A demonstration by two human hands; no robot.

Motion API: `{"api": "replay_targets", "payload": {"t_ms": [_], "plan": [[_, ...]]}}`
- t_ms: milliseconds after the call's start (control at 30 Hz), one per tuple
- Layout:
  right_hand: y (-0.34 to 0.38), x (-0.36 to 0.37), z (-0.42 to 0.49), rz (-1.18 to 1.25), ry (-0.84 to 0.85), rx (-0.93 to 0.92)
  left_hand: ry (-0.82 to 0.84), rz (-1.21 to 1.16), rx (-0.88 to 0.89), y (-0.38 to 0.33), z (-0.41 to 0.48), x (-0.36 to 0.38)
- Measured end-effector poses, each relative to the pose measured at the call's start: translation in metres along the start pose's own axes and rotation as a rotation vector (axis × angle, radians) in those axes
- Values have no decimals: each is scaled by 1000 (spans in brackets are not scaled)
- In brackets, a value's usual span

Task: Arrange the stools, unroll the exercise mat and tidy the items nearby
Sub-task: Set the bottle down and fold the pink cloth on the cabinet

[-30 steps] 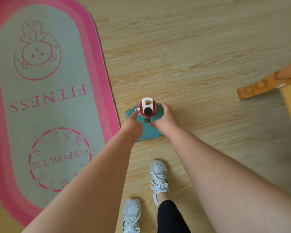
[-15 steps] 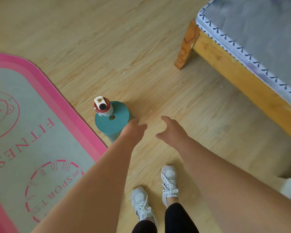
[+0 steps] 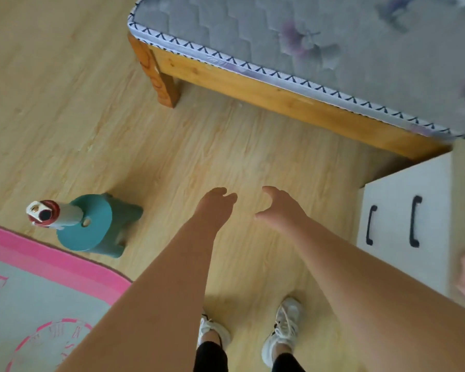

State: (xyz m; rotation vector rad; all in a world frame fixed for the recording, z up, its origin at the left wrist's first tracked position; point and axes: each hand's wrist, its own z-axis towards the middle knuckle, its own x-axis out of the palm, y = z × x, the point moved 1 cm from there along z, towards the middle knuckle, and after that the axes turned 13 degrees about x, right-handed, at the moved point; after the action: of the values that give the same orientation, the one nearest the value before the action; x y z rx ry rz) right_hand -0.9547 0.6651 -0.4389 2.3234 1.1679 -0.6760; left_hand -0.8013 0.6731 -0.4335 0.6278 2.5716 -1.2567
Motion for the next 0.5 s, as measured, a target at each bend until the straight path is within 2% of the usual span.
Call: {"api": "replay_targets", "payload": {"t_ms": [167, 500], "plan": [[-105, -60, 0, 131, -15, 66, 71, 29, 36, -61, -19, 98], [-276, -155, -3, 399, -170, 155, 249, 252, 264, -172, -40, 260]]}}
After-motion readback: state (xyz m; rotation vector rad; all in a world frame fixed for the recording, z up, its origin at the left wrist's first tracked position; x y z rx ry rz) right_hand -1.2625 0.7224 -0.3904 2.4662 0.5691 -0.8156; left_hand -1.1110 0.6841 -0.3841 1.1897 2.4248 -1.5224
